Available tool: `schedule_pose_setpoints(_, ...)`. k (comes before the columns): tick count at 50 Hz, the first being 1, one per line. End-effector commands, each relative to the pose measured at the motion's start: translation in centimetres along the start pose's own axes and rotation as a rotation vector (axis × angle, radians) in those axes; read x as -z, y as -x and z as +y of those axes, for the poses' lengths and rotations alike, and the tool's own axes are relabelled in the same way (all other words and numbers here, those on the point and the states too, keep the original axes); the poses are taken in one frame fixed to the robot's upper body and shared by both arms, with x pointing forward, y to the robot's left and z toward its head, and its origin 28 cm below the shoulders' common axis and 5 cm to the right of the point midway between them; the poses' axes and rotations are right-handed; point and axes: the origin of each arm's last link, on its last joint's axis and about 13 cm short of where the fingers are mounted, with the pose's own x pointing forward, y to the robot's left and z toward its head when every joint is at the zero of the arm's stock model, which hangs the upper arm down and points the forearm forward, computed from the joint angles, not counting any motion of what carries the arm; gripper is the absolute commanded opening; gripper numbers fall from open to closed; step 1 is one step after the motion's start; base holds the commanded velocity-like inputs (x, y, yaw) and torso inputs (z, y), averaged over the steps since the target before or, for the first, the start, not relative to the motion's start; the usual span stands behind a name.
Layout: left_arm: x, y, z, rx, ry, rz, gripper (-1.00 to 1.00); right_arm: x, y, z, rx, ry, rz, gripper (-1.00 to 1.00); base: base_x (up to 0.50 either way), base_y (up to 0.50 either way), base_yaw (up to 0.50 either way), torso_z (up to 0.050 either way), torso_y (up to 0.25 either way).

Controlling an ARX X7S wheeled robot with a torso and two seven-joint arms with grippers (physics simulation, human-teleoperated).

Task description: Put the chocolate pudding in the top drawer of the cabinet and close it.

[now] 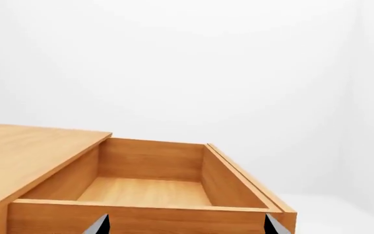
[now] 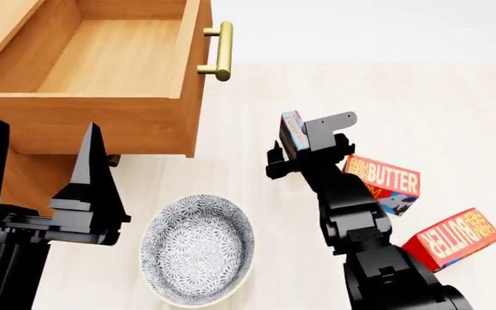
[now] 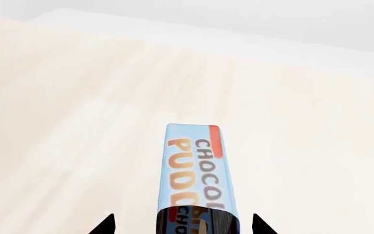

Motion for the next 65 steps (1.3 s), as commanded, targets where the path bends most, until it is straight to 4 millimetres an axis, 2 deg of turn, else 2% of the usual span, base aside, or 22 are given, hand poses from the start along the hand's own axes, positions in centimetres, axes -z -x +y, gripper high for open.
schedule_pose_setpoints(1,0.2,0.0,0.0,-0.008,-0.013,0.013,1.0,0.6,0.2,0.0,0.007,-0.027,0.053,1.0,0.0,0.0,0.0,0.0,0.0)
schedule_pose_setpoints(9,0.2,0.0,0.0,-0.01,-0.015,0.016,1.0,0.4,0.2,-0.1,0.019,-0.037,0.086,1.0,0.0,0.0,0.0,0.0,0.0)
schedule_pose_setpoints(10,0.2,0.0,0.0,-0.01,-0.014,0.017,1.0,0.4,0.2,-0.2,0.022,-0.037,0.087,-1.0,0.0,0.0,0.0,0.0,0.0)
schedule_pose_setpoints(33,0.2,0.1,0.0,-0.012,-0.013,0.02,1.0,0.3,0.1,-0.2,0.0,-0.023,0.043,-1.0,0.0,0.0,0.0,0.0,-0.001)
schedule_pose_setpoints(49,0.2,0.1,0.0,-0.013,-0.013,0.02,1.0,-1.2,-0.4,-0.2,-0.004,-0.041,-0.079,-1.0,0.0,0.0,0.0,0.0,0.0)
schedule_pose_setpoints(55,0.3,0.1,-0.1,-0.013,-0.012,0.02,1.0,-2.7,-0.7,-0.4,-0.01,-0.05,-0.113,-1.0,0.0,0.0,0.0,0.0,0.0)
schedule_pose_setpoints(60,0.2,0.2,-0.1,-0.012,-0.011,0.02,1.0,-2.5,-0.6,-0.4,-0.008,-0.06,-0.145,-1.0,0.0,0.0,0.0,0.0,0.0)
schedule_pose_setpoints(65,0.2,0.2,-0.1,-0.011,-0.011,0.021,1.0,-3.2,-0.4,-0.3,-0.016,-0.07,-0.176,-1.0,0.0,0.0,0.0,0.0,0.0)
